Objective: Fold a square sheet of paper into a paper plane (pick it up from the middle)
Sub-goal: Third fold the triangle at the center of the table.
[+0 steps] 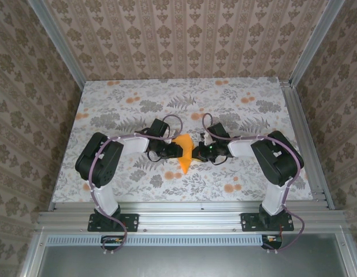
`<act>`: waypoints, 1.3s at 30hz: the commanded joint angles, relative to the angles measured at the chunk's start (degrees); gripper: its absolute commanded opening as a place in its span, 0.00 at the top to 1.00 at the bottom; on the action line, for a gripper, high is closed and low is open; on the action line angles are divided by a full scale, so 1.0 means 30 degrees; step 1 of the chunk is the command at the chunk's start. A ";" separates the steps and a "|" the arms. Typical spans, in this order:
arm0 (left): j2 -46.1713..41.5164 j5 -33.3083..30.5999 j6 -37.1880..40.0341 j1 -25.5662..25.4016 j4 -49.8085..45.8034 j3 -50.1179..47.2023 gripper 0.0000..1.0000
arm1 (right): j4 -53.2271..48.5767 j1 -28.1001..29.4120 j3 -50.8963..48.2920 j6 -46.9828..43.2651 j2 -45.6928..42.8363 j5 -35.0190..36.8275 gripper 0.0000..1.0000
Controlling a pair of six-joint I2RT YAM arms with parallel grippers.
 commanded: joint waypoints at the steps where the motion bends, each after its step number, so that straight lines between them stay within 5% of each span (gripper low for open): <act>1: 0.1089 -0.0683 -0.0165 -0.0151 -0.0066 -0.0744 0.70 | 0.0643 0.0198 0.0543 0.0127 0.0413 -0.0552 0.90; 26: -0.0357 0.1214 -0.0918 0.0406 0.0477 -0.0726 0.77 | -0.1213 0.0132 0.0274 -0.0345 -0.0096 0.1851 0.91; 39: -0.2165 0.1813 -0.2277 0.0320 0.1524 -0.1494 0.58 | -0.0528 0.0052 -0.0156 0.0209 -0.0627 0.1918 0.90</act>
